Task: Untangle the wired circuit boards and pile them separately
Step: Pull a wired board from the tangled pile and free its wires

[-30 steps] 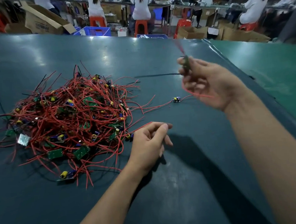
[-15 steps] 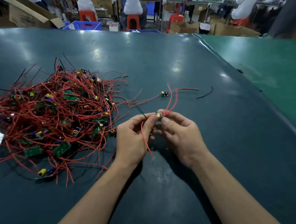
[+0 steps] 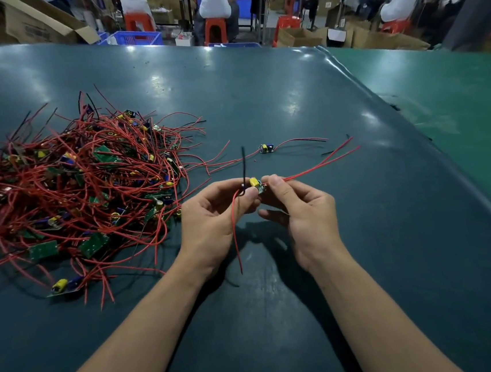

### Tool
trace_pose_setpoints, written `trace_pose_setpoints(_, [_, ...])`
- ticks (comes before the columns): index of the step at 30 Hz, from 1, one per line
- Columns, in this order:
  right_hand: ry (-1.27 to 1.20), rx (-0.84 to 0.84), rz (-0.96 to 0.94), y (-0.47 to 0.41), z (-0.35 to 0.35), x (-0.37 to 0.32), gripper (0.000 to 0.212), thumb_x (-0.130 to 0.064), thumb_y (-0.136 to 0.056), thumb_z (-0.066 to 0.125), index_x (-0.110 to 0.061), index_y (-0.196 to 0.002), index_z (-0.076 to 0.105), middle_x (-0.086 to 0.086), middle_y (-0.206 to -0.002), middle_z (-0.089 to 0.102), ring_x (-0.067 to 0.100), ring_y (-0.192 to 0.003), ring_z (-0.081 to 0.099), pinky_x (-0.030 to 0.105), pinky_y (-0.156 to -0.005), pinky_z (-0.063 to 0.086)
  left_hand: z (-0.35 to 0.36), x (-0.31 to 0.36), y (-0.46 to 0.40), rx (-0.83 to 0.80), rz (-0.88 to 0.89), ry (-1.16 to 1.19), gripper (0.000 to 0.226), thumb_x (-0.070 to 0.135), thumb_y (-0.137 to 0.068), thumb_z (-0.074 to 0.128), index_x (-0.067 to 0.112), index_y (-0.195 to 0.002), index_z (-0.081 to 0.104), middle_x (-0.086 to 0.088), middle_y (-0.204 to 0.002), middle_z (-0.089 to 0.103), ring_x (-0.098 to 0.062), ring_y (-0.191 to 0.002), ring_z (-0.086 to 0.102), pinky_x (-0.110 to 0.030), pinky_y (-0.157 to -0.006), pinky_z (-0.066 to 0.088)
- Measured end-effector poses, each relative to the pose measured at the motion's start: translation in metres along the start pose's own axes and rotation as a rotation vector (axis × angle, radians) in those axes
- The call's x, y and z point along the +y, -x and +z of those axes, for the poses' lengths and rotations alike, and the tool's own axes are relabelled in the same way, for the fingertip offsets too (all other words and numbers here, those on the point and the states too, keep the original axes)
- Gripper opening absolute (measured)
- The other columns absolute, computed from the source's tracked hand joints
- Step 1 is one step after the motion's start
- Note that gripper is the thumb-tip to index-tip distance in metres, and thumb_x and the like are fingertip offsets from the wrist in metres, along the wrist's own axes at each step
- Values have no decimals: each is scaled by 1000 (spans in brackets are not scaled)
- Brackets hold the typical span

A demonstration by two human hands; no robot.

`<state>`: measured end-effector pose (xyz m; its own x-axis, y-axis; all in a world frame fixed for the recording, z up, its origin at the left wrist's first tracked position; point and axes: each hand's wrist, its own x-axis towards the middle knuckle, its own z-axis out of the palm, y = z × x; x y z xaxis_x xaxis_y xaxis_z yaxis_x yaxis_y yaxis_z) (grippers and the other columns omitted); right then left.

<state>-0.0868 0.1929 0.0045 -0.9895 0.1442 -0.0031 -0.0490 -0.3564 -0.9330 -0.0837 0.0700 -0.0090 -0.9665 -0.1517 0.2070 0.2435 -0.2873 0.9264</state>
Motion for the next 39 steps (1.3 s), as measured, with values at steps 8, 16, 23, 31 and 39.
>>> trace_pose_setpoints(8, [-155, 370, -39, -20, -40, -22, 17, -9, -93, 65, -5, -77, 69, 6, -75, 73, 14, -62, 67, 22, -56, 54, 1, 1, 5, 15, 29, 21, 18, -7, -76, 71, 1, -93, 70, 0, -74, 74, -10, -63, 68, -16, -65, 53])
trace_pose_setpoints(16, [-36, 141, 207, -8, -27, -11, 35, -39, -76, 72, -6, -85, 69, 4, -72, 70, 9, -51, 62, 16, -41, 44, -4, 0, -3, 150, 31, 54, 17, -2, -79, 71, 7, -93, 71, 2, -77, 74, -12, -68, 69, -22, -73, 57])
trace_pose_setpoints(23, [-31, 81, 192, -5, -11, -2, 18, -14, -88, 68, -9, -72, 73, -3, -54, 55, 3, -41, 41, 13, -33, 27, 0, 0, 4, -10, 42, -29, 20, -10, -76, 71, 2, -93, 70, 2, -73, 75, -9, -62, 67, -17, -64, 53])
trace_pose_setpoints(31, [34, 451, 87, -25, -49, -9, 13, -10, -86, 72, -12, -95, 63, 3, -78, 58, 7, -49, 50, 18, -42, 41, -2, 7, 1, 80, 97, 93, 10, 11, -69, 76, 17, -71, 68, -7, -91, 72, -13, -82, 69, -24, -80, 56])
trace_pose_setpoints(39, [276, -333, 37, 3, -21, -10, 19, -28, -75, 72, -18, -90, 78, -4, -74, 69, 5, -57, 53, 15, -53, 42, -2, 12, 3, -3, -52, 135, 32, 31, -67, 74, 7, -75, 55, -5, -51, 61, -9, -31, 45, -16, -36, 37])
